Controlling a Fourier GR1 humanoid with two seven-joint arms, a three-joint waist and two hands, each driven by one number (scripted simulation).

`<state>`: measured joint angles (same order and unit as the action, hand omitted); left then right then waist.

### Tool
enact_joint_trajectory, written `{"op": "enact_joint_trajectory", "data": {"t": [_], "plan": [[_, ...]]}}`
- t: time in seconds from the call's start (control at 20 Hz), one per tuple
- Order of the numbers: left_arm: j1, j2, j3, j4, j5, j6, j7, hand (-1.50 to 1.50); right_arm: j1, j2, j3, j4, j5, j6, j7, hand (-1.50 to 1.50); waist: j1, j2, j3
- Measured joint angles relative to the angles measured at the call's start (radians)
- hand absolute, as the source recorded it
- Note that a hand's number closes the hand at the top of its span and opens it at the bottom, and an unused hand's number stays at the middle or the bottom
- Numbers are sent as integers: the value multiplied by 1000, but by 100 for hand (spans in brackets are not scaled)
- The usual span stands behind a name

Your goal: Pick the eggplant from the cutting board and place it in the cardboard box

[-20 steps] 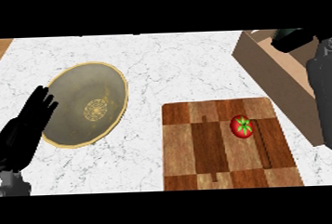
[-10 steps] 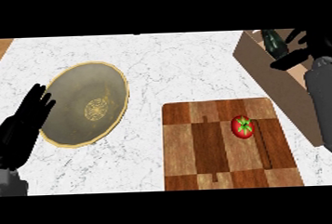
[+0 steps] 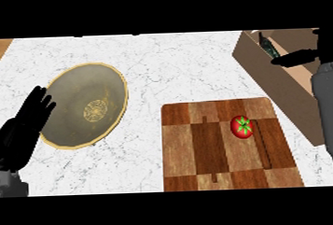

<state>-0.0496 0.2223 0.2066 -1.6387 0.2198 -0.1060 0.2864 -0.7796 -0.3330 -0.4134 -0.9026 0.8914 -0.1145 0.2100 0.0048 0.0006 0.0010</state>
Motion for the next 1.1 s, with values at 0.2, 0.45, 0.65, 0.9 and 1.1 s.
{"op": "enact_joint_trajectory", "data": {"t": [0.2, 0.45, 0.65, 0.9, 1.1], "plan": [[15, -4, 2, -6, -2, 0, -6, 0, 9, 15, -95, -66, -113, -63, -21, -150, -7, -3, 0], [13, -1, 7, -6, 2, -4, -1, 0, 85, 3, -182, -167, -248, -61, -50, -150, -12, -4, -1], [33, -13, 1, -27, -9, 1, -7, 0, 135, -54, -245, -226, -358, -3, -50, -150, -10, -4, -1], [28, -10, 11, -29, -8, 1, 1, 0, 239, -116, -296, -298, -483, 89, -70, -150, -10, -3, -1], [15, -15, 8, -42, -9, 10, 23, 0, 309, -183, -331, -307, -569, 168, -105, -150, -9, -2, -1]]}}
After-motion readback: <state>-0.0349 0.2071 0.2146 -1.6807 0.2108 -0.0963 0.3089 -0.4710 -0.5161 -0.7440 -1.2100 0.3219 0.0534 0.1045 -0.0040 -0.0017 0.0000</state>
